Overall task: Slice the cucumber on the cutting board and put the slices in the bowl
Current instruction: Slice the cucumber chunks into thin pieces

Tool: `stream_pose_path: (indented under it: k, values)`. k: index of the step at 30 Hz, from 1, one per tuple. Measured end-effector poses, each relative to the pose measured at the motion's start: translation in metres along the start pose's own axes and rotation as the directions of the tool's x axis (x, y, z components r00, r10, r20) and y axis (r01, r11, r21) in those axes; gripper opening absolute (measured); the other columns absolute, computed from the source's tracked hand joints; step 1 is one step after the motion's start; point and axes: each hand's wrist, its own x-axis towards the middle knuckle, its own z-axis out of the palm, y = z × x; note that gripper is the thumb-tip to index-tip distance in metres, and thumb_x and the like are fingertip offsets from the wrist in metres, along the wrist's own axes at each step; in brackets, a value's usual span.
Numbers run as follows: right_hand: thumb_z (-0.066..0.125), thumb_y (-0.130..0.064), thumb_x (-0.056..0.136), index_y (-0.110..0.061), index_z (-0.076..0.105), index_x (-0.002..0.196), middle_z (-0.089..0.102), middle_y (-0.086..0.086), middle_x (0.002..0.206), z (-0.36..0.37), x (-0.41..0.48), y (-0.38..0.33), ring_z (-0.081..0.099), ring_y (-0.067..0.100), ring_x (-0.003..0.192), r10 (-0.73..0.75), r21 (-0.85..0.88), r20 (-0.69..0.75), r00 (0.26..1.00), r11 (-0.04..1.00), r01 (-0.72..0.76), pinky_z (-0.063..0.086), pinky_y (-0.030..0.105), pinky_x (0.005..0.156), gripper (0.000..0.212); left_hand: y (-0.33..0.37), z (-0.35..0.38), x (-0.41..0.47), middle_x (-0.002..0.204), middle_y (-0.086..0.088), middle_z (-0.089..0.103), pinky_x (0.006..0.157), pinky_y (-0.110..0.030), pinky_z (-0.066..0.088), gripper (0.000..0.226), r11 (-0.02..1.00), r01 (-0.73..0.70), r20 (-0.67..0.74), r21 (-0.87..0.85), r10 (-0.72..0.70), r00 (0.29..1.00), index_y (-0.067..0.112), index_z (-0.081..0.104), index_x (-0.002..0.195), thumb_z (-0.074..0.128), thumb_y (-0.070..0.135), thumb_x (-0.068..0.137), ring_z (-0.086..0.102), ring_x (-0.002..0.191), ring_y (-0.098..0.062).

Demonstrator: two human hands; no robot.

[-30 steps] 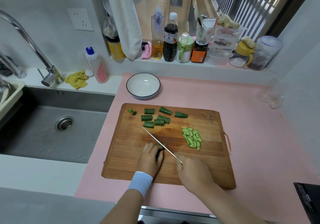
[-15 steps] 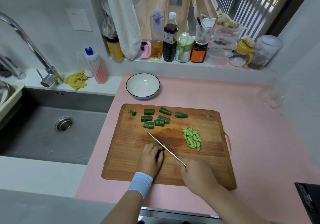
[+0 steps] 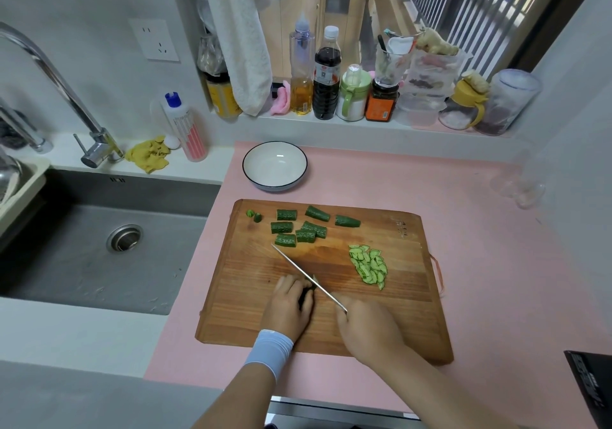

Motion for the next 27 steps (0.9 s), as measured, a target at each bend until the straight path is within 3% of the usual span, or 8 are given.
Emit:
stream_pose_path:
  k: [6,9,13,16,19,27]
  values:
    - [0.040,-0.035,0.102,-0.033,0.063,0.118,0.071,-0.001,0.088,-0.005,-0.022,0.011,0.065,0.025,0.082,-0.025,-0.002,-0.046,0.999,1.000,0.025,0.047,0.035,0.068,0.028,0.003,-0.002,0.001,0.086,-0.002,0.059,0.084,-0.016,0.036,0.014,1.000,0.000,-0.012,-0.004,0.000,1.000,0.011,0.065,0.087,0.055,0.021,0.087,0.049,0.083,-0.017]
    - [0.041,-0.035,0.102,-0.032,0.064,0.115,0.072,0.001,0.092,-0.007,-0.029,0.016,0.065,0.027,0.088,-0.016,-0.019,-0.042,0.999,1.000,0.015,0.045,0.035,0.070,0.026,0.001,-0.001,0.002,0.086,-0.002,0.058,0.085,-0.012,0.033,0.002,1.000,-0.015,-0.015,-0.018,0.015,1.000,0.010,0.065,0.085,0.066,0.012,0.084,0.049,0.083,-0.017]
    - [0.041,-0.034,0.102,-0.031,0.065,0.111,0.071,-0.001,0.089,-0.009,-0.029,0.021,0.065,0.023,0.083,0.002,-0.003,-0.015,1.000,1.000,-0.002,0.049,0.035,0.070,0.025,0.000,-0.001,0.002,0.085,-0.002,0.058,0.085,-0.011,0.033,0.020,1.000,-0.012,-0.003,-0.017,0.012,1.000,0.009,0.066,0.084,0.078,-0.002,0.074,0.049,0.083,-0.016]
    - [0.042,-0.032,0.102,-0.031,0.065,0.095,0.066,-0.007,0.077,-0.011,-0.023,0.019,0.061,0.018,0.073,0.005,0.021,0.026,1.000,1.000,-0.006,0.047,0.032,0.065,0.024,0.000,-0.002,0.001,0.088,-0.001,0.060,0.089,-0.007,0.032,0.019,1.000,-0.017,-0.006,-0.024,0.017,1.000,0.008,0.067,0.085,0.078,-0.002,0.074,0.050,0.084,-0.015]
    - [0.042,-0.029,0.101,-0.033,0.048,0.071,0.052,-0.009,0.063,-0.010,-0.014,0.014,0.057,0.020,0.069,0.019,0.036,0.075,0.997,0.999,-0.022,0.037,0.031,0.059,0.031,-0.001,-0.001,0.001,0.091,0.000,0.061,0.087,-0.011,0.036,0.019,1.000,-0.012,-0.004,-0.023,0.012,1.000,0.009,0.067,0.088,0.077,-0.001,0.075,0.053,0.085,-0.015]
    - [0.041,-0.026,0.098,-0.030,0.050,0.082,0.056,-0.006,0.069,-0.007,0.007,-0.003,0.054,0.020,0.068,0.040,0.024,0.091,0.995,0.999,-0.043,0.039,0.029,0.061,0.019,0.003,-0.001,-0.001,0.086,0.000,0.054,0.079,-0.018,0.039,0.007,1.000,-0.027,-0.033,0.007,0.028,0.999,0.011,0.062,0.086,0.059,0.018,0.086,0.048,0.082,-0.017]
